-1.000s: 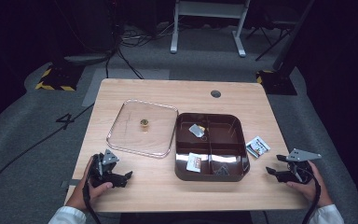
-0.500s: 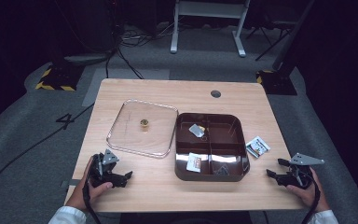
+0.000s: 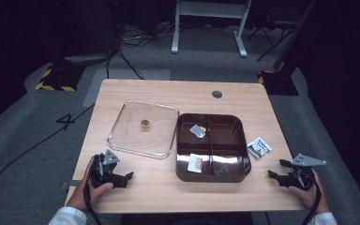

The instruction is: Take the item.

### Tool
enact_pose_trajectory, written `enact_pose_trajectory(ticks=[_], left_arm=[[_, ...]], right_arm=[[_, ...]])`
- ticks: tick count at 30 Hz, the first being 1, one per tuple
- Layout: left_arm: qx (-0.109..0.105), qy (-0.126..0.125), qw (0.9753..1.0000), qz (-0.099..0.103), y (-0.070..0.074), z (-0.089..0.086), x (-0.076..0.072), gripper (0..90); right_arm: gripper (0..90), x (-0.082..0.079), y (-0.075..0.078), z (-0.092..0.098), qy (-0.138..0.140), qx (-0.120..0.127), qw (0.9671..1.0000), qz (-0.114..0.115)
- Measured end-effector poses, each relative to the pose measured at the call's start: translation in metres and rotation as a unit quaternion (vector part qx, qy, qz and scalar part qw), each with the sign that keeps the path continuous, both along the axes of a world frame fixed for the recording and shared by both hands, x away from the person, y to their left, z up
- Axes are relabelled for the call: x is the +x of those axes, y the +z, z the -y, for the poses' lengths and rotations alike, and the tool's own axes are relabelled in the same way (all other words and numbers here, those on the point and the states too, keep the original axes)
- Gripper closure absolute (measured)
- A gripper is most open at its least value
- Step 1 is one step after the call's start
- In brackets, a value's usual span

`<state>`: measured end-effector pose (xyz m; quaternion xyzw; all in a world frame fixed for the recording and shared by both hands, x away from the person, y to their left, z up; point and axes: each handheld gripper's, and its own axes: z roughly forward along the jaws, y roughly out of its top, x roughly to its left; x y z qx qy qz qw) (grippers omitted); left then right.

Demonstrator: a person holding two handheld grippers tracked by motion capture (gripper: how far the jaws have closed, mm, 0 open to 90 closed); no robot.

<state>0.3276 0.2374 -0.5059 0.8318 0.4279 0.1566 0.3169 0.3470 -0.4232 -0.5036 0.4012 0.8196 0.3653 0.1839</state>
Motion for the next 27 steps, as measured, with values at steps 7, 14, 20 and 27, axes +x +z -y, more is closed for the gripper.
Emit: enact_pose_trajectory(ticks=[7, 14, 20, 27], left_arm=[[-0.001, -0.001, 1.0, -0.001, -0.0001, -0.0001, 0.0005, 0.3], [-0.001, -0.001, 1.0, -0.001, -0.0001, 0.0002, 0.0007, 0.3], [0.0, 0.0, 1.0, 0.0, 0.0, 0.0001, 0.0003, 0.2], [-0.002, -0.002, 1.0, -0.002, -0.0001, 0.0001, 0.001, 0.1]], right_arm=[[21.6, -0.0001, -0.0001, 0.0, 0.0, 0.0, 1.0, 0.0], [21.7, -0.0013, 0.0, -0.0003, -0.006, 0.001, 1.0, -0.001], [21.7, -0.0015, 0.0, -0.0005, -0.008, 0.001, 1.0, -0.001], [21.7, -0.0014, -0.0001, -0.0003, -0.008, 0.002, 1.0, -0.001]])
